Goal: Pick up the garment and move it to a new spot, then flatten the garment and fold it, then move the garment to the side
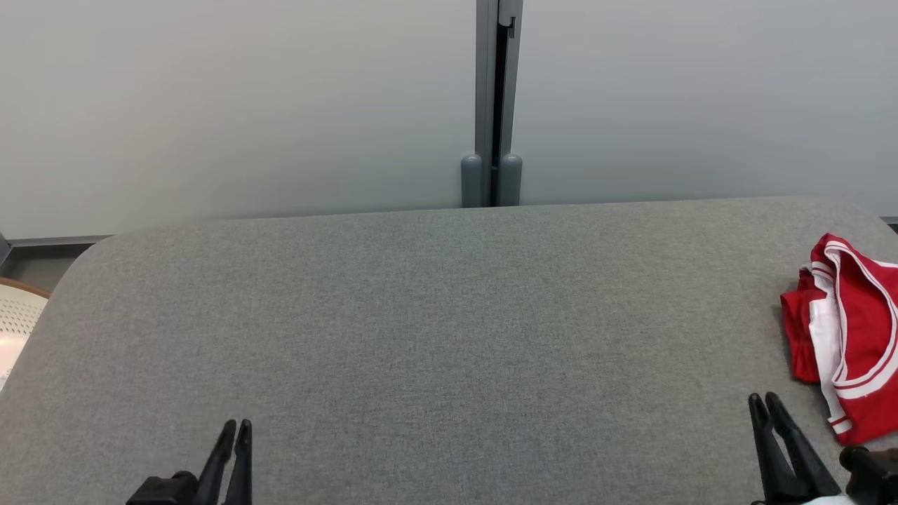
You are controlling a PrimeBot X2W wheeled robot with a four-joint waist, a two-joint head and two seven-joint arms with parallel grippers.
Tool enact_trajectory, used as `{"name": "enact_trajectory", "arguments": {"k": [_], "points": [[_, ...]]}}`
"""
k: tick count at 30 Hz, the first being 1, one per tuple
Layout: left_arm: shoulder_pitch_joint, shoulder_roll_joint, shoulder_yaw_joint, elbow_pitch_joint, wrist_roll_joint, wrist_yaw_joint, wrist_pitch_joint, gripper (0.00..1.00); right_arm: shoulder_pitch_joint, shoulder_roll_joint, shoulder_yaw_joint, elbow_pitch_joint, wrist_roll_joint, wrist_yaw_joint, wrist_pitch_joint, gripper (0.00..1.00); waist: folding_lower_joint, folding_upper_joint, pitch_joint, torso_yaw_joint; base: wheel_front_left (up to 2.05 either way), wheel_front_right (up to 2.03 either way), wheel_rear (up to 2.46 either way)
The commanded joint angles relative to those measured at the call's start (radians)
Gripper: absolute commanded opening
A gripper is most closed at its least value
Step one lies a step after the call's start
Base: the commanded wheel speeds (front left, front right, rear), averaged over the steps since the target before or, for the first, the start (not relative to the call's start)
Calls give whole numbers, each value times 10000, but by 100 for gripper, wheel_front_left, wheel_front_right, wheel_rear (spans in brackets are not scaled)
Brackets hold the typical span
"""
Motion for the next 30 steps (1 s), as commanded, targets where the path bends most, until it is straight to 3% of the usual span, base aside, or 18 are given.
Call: {"name": "enact_trajectory", "arguments": {"k": [1,30], "points": [[-14,5,16,-20,-39,-8,4,0,-15,-8,-2,-11,41,0,-1,0,0,-1,2,0,0,0,0],[-1042,-540,1076,701,-4599,-1039,828,0,-1160,61,-283,1082,5103,-3,309,0,0,-1,185,-80,0,0,0]]}}
